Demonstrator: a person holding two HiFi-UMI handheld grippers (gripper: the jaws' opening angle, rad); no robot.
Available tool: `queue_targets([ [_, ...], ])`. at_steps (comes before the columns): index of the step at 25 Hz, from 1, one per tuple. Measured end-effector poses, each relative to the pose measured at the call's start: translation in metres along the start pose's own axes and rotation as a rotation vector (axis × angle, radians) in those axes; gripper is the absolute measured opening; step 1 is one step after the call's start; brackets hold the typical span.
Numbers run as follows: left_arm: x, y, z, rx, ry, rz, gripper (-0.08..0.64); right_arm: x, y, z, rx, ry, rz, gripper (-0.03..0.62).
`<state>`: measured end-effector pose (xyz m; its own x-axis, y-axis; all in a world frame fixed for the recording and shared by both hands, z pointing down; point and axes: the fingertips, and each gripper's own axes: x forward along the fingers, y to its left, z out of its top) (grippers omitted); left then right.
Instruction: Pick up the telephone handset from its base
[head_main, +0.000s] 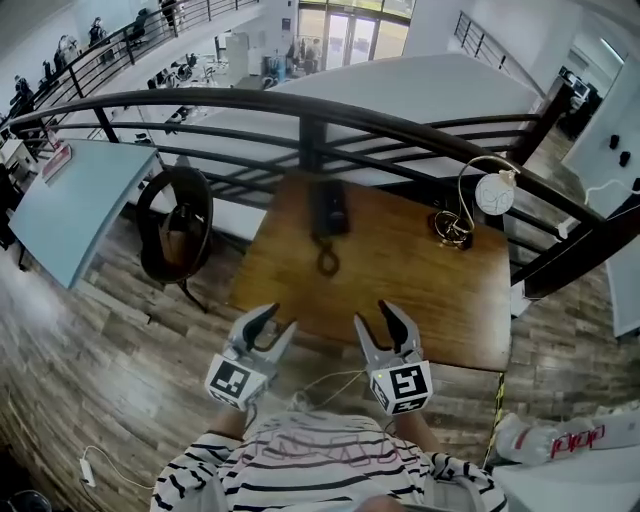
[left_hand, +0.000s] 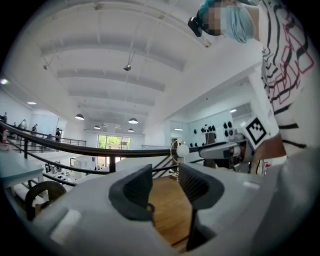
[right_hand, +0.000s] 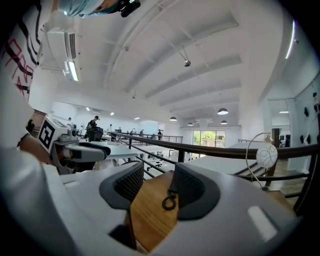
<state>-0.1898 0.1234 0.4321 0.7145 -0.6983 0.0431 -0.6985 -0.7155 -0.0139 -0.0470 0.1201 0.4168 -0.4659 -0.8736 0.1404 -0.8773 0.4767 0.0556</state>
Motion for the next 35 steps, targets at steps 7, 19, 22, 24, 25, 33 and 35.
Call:
queue_targets([
  [7,0.021,0.017,-0.004,-0.066,-0.002,-0.026,0.175,0.013,-0.016,-0.013,0.048,0.043,-0.049,0.184],
  [19,0.067,0.039,-0.01,-0.092,0.018,0.061,0.179,0.064,-0.064,-0.014,0.018,0.049,0.038,0.184],
  [22,0.094,0.048,-0.012,-0.083,0.019,0.094,0.179,0.083,-0.084,-0.02,0.005,0.054,0.073,0.184],
  [24,0.115,0.053,-0.015,-0.073,0.02,0.115,0.179,0.095,-0.102,-0.023,-0.002,0.058,0.094,0.184],
  [25,0.125,0.054,-0.017,-0.071,0.023,0.125,0.179,0.101,-0.111,-0.025,-0.006,0.061,0.104,0.184],
  [33,0.195,0.068,-0.031,-0.091,0.038,0.221,0.179,0.136,-0.174,-0.04,-0.016,0.072,0.197,0.183],
  [35,0.208,0.071,-0.033,-0.087,0.048,0.235,0.179,0.146,-0.186,-0.043,-0.024,0.071,0.218,0.183],
])
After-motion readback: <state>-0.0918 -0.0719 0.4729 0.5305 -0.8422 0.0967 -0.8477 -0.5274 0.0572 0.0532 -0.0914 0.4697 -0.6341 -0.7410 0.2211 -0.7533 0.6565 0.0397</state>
